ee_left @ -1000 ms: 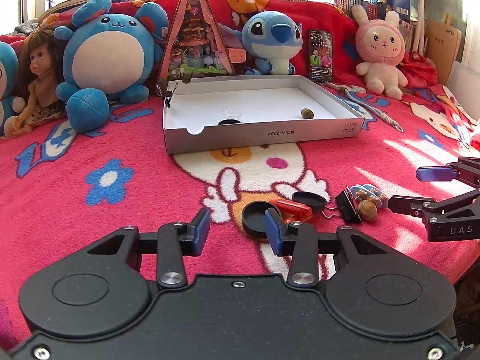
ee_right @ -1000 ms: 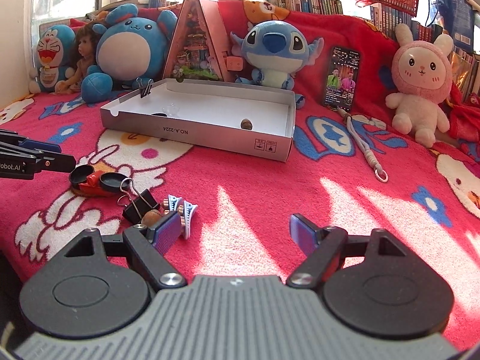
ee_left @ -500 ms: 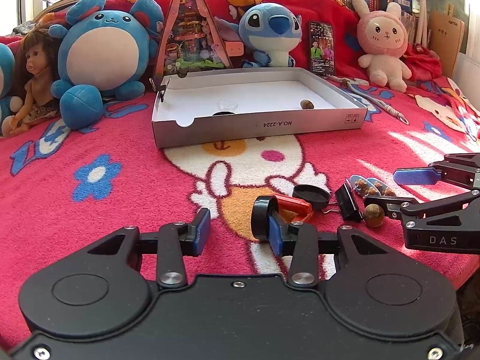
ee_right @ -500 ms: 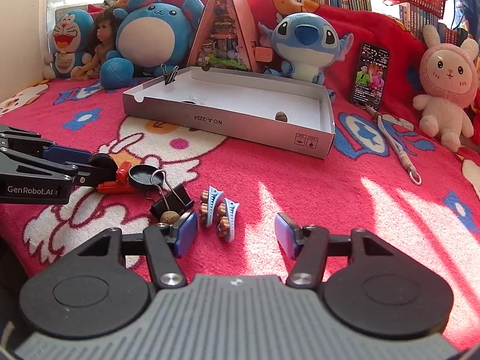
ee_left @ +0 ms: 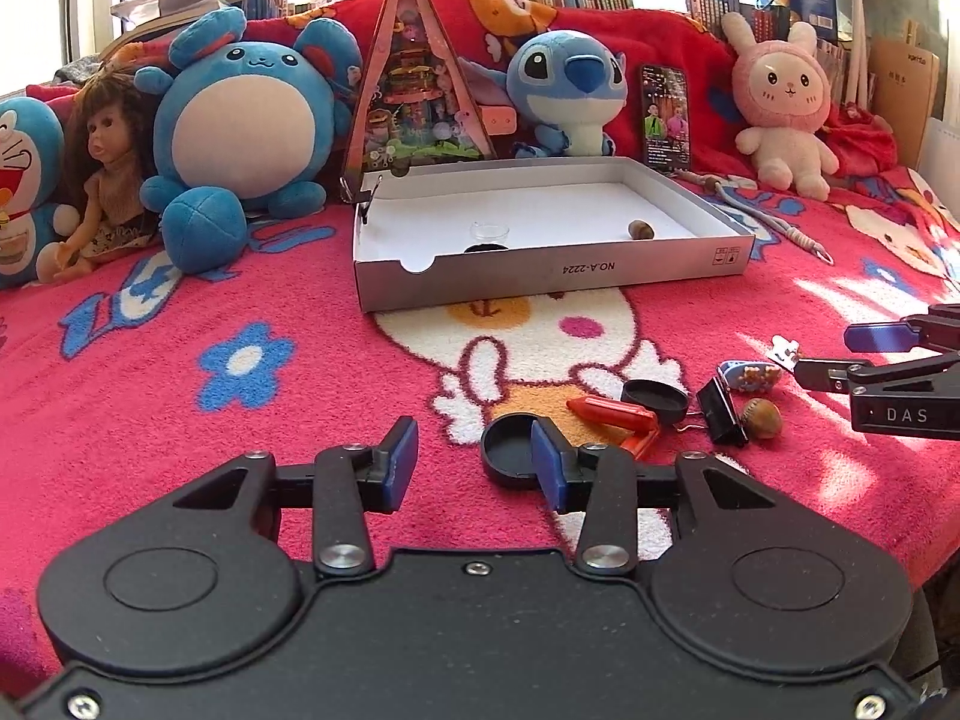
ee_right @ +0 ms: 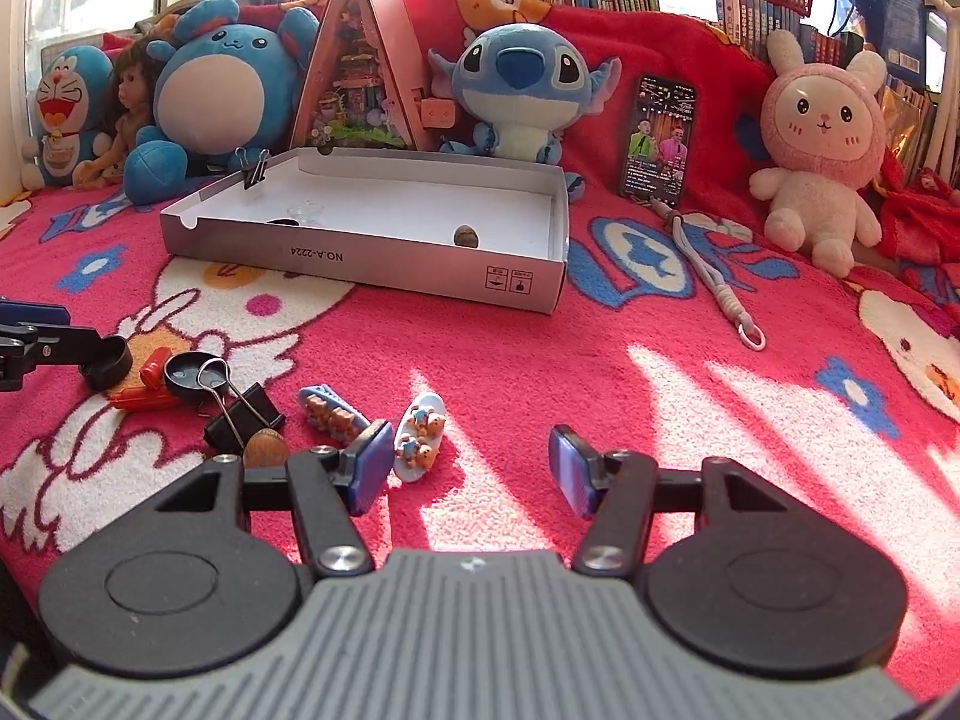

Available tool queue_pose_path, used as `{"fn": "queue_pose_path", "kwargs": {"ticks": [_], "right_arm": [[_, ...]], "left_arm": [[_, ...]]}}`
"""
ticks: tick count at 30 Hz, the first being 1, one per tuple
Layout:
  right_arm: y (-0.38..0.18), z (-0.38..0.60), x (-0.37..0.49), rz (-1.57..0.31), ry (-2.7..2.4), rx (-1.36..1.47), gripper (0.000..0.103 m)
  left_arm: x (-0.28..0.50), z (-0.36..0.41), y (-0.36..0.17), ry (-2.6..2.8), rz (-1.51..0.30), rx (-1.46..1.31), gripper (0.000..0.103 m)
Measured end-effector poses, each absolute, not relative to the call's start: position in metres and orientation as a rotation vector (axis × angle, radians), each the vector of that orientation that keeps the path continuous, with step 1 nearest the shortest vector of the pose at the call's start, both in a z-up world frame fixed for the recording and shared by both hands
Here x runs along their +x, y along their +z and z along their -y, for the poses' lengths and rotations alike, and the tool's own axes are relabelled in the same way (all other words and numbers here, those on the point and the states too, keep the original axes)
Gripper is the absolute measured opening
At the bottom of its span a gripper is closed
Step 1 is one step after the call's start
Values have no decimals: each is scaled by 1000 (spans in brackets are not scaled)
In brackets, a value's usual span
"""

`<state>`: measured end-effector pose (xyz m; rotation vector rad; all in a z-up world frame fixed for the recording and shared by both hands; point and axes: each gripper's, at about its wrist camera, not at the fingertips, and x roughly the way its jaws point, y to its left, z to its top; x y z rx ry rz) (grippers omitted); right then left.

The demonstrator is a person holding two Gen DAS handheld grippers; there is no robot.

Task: Organize rigid objects
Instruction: 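Grasp the black lid beside the orange clip with the left tool, then grasp the white figurine tray with the right tool while left holds the lid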

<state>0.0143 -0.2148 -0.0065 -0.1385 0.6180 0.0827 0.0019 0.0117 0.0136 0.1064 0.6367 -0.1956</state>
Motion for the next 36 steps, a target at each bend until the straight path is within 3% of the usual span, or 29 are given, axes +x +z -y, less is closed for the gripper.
{"fn": "queue_pose_path", "kwargs": {"ticks": [18, 28, 30, 32, 36], "right_arm": [[-9, 201, 11, -554, 84, -157, 70], [-13, 197, 13, -585, 121, -127, 47], [-13, 196, 14, -589, 124, -122, 31], [-13, 196, 15, -603, 133, -110, 23], [-11, 197, 15, -606, 136, -105, 21]], "left_arm": [[-8, -5, 13, -204, -601, 112, 36], [-2, 1, -3, -231, -642, 123, 41], [1, 3, -5, -233, -649, 119, 27], [2, 5, -3, -250, -642, 126, 14], [4, 7, 1, -264, -642, 118, 10]]}}
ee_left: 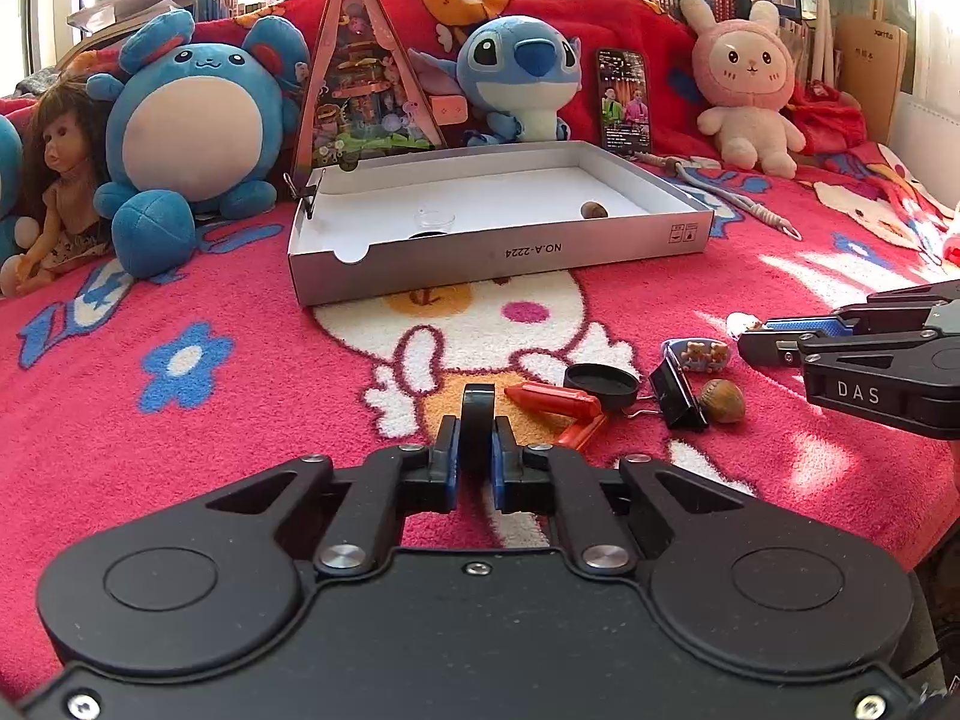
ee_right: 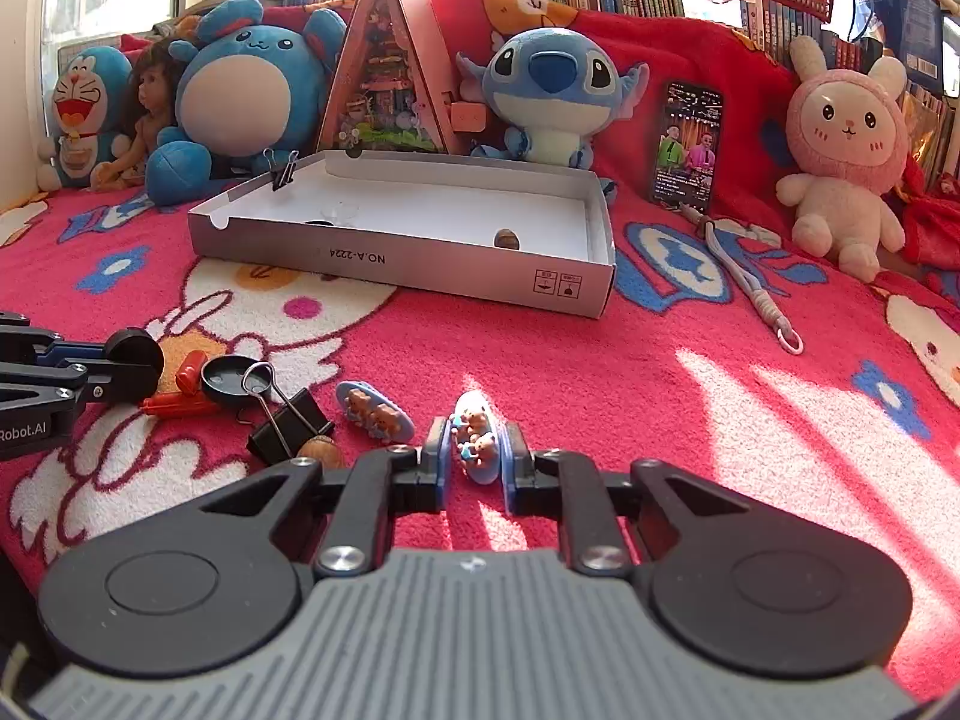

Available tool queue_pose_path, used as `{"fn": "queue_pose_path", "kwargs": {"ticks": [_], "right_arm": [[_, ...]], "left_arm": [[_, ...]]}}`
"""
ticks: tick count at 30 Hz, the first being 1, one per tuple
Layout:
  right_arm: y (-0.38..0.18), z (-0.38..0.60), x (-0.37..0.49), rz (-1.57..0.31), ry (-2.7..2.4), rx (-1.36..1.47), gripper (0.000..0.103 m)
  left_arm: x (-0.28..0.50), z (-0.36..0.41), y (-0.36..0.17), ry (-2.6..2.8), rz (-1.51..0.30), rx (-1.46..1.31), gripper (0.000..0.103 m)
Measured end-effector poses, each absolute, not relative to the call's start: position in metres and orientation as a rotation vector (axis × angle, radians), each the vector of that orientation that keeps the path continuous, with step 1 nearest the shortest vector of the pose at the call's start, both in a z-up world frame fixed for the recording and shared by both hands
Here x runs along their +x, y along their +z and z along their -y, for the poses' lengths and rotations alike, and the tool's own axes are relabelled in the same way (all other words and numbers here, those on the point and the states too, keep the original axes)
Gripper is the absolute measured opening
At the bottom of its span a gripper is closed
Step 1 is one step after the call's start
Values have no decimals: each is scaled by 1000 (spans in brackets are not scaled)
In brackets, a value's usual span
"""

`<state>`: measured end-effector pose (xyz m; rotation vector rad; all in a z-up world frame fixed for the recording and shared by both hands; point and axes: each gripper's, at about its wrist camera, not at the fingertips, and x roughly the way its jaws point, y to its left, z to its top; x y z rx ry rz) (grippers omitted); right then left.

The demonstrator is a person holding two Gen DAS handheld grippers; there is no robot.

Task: Organize rigid objects
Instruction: 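Grasp the white figurine tray with the right tool while left holds the lid, then carry the lid and figurine tray into the white box and open both tools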

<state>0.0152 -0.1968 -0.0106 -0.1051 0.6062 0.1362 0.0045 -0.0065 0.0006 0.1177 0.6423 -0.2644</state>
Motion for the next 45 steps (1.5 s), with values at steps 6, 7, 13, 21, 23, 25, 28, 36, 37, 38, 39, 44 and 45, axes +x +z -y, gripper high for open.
{"fn": "queue_pose_path", "kwargs": {"ticks": [6, 7, 13, 21, 23, 25, 28, 36, 37, 38, 39, 44, 45], "right_arm": [[-5, 200, 17, -603, 144, -76, 21], [-4, 201, 17, -603, 146, -73, 21], [-3, 203, 17, -604, 132, -77, 21], [-5, 206, 18, -611, 126, -71, 29], [-6, 205, 17, -610, 130, -78, 31], [-7, 204, 17, -615, 129, -93, 37], [-10, 201, 17, -624, 137, -114, 44], [-6, 198, 24, -631, 138, -112, 20], [-5, 199, 25, -630, 143, -105, 20], [-3, 199, 26, -625, 146, -98, 20], [0, 200, 28, -619, 150, -92, 20], [21, 207, 47, -593, 162, -33, 20], [27, 209, 53, -593, 165, -20, 20]], "left_arm": [[14, -4, 5, -288, -675, 17, 10], [15, -7, 5, -282, -674, 3, 14], [6, -11, 9, -191, -609, 79, 42], [3, -2, -3, -208, -630, 137, 45], [5, -2, -6, -206, -630, 125, 45], [7, -2, -7, -207, -627, 117, 43], [10, -3, -6, -207, -632, 98, 31], [23, -5, 9, -214, -619, 74, 31], [26, -5, 12, -214, -617, 67, 31], [30, -6, 16, -220, -614, 54, 31], [34, -7, 20, -224, -611, 44, 31], [66, -8, 46, -239, -574, 14, 31], [74, -7, 52, -240, -567, 15, 31]]}}
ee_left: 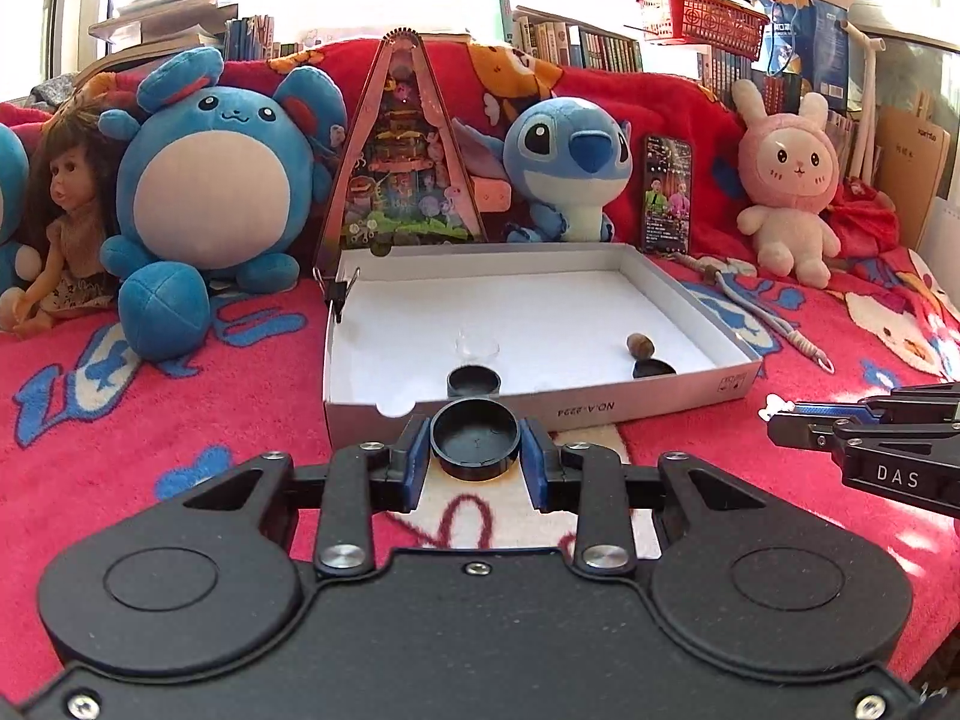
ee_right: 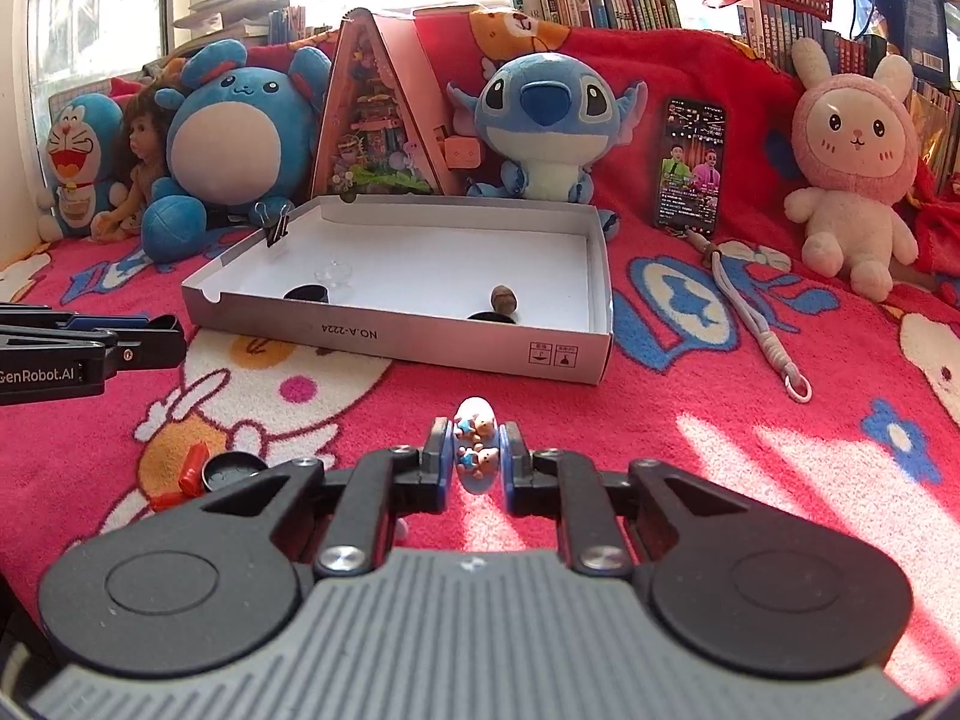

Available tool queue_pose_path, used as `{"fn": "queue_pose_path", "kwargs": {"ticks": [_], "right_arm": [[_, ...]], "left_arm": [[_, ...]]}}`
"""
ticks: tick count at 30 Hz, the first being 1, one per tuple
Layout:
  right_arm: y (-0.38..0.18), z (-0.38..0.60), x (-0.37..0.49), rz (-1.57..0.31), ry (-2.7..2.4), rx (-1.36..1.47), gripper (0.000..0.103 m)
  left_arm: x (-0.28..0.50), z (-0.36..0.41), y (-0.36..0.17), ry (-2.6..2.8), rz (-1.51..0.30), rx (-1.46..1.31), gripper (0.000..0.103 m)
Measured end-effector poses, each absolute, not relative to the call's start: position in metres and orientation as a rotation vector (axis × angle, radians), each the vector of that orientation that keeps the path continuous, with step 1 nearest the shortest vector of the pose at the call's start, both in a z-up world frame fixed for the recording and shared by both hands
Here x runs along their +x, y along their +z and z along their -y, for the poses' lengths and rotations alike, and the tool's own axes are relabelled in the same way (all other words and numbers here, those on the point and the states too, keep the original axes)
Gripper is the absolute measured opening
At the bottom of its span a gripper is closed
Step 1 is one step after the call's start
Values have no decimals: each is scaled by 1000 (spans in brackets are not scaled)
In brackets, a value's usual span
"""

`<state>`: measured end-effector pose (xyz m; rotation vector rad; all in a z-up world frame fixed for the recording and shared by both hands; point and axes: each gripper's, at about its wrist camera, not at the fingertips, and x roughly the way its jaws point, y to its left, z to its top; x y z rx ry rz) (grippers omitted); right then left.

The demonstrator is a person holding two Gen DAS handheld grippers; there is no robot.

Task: Organize rigid objects
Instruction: 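Carry the lid and figurine tray into the white box and open both tools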

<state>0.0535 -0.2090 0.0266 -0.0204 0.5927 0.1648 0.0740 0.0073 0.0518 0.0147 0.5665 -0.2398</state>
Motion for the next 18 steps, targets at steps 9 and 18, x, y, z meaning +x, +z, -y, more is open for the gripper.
{"fn": "queue_pose_path", "kwargs": {"ticks": [9, 18], "right_arm": [[60, 226, 140, -661, 173, 108, 20], [43, 219, 220, -779, 152, 185, 20]], "left_arm": [[174, 9, 74, -263, -623, -27, 31], [259, 18, 41, -228, -763, -94, 31]]}}
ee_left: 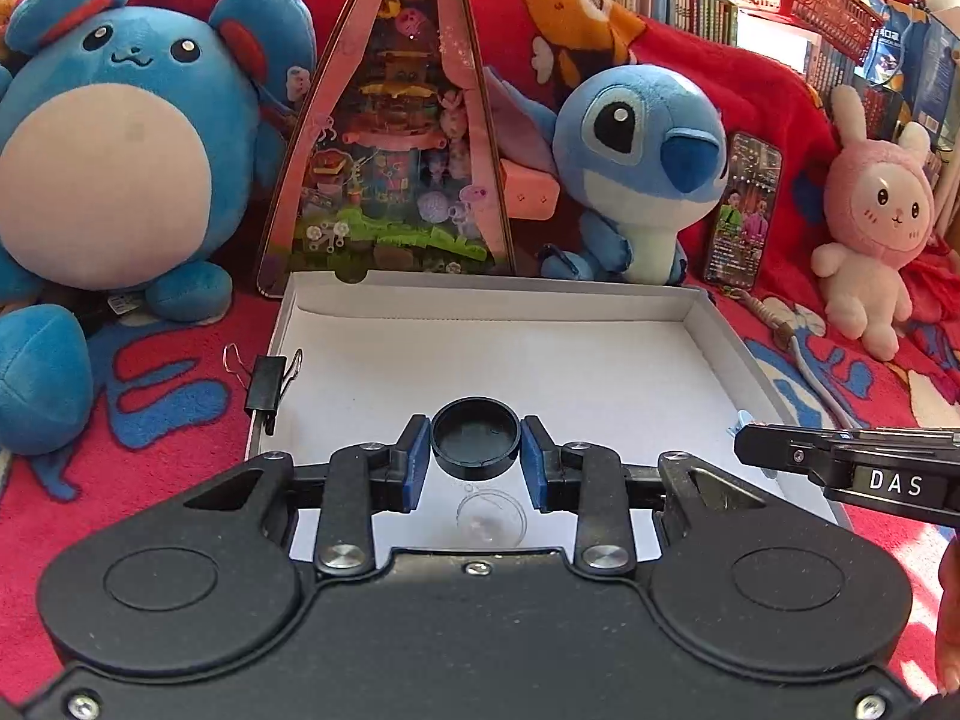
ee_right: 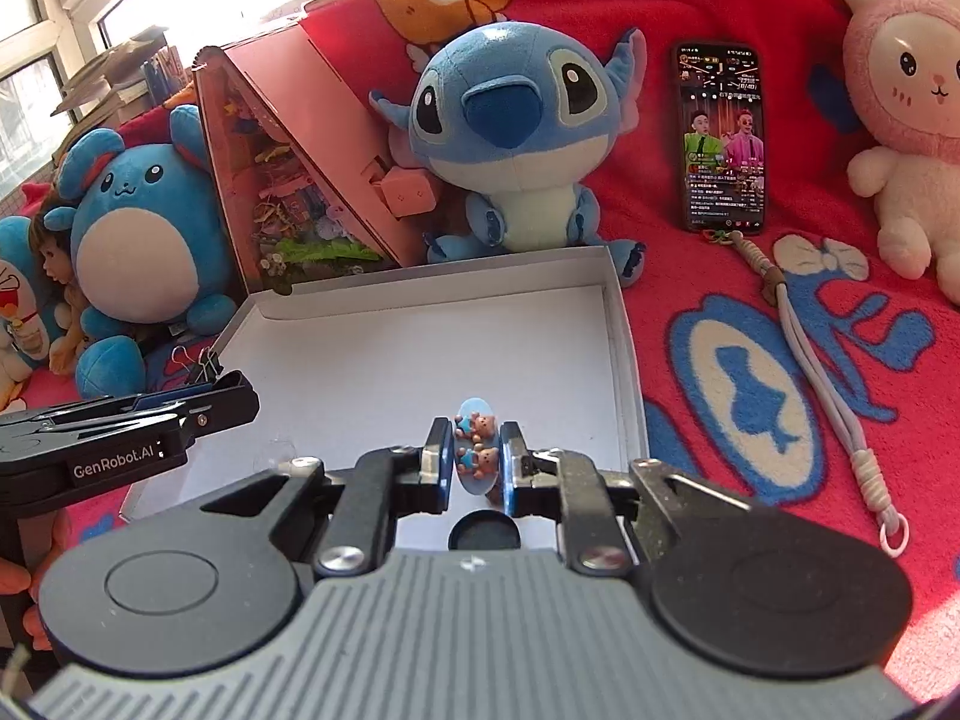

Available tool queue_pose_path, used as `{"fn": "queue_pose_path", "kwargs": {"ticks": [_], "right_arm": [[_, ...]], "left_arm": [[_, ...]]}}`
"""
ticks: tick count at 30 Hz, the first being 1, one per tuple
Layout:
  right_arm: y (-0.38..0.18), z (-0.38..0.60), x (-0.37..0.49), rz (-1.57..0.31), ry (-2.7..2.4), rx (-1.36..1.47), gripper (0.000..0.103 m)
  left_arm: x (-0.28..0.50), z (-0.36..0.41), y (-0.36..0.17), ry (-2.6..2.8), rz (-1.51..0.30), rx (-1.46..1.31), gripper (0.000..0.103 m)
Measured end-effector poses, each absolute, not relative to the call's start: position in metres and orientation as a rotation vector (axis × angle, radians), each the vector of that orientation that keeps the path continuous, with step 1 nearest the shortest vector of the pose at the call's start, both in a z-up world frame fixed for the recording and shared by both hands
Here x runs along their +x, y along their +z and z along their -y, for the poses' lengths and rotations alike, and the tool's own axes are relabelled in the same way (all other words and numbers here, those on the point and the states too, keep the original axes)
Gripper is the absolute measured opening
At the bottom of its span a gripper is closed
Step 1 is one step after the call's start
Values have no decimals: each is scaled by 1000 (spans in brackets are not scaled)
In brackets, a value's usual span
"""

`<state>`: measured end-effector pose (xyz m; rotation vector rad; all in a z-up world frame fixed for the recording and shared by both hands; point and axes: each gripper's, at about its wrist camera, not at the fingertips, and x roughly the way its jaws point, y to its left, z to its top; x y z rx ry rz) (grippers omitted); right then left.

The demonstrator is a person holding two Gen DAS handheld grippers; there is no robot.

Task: Organize rigid objects
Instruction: 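Carry the lid and figurine tray into the white box and open both tools, then withdraw both tools from the box back toward the table objects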

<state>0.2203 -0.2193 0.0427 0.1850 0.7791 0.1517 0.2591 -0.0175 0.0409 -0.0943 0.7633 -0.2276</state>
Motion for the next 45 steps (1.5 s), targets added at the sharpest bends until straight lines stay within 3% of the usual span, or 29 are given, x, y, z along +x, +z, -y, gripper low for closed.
{"fn": "queue_pose_path", "kwargs": {"ticks": [10, 33, 35, 37, 39, 45], "right_arm": [[15, 208, 253, -827, 104, 181, 20], [7, 206, 257, -832, 106, 152, 21], [8, 207, 256, -825, 108, 159, 26], [9, 209, 252, -813, 115, 167, 27], [12, 210, 248, -799, 120, 157, 42], [30, 210, 220, -717, 151, 102, 57]], "left_arm": [[274, 26, 24, -202, -776, -49, 31], [271, 39, 12, -189, -796, -2, 31], [268, 39, 15, -181, -786, 1, 33], [262, 39, 21, -182, -771, 17, 41], [253, 38, 29, -194, -740, 35, 45], [217, 30, 53, -231, -665, 45, 58]]}}
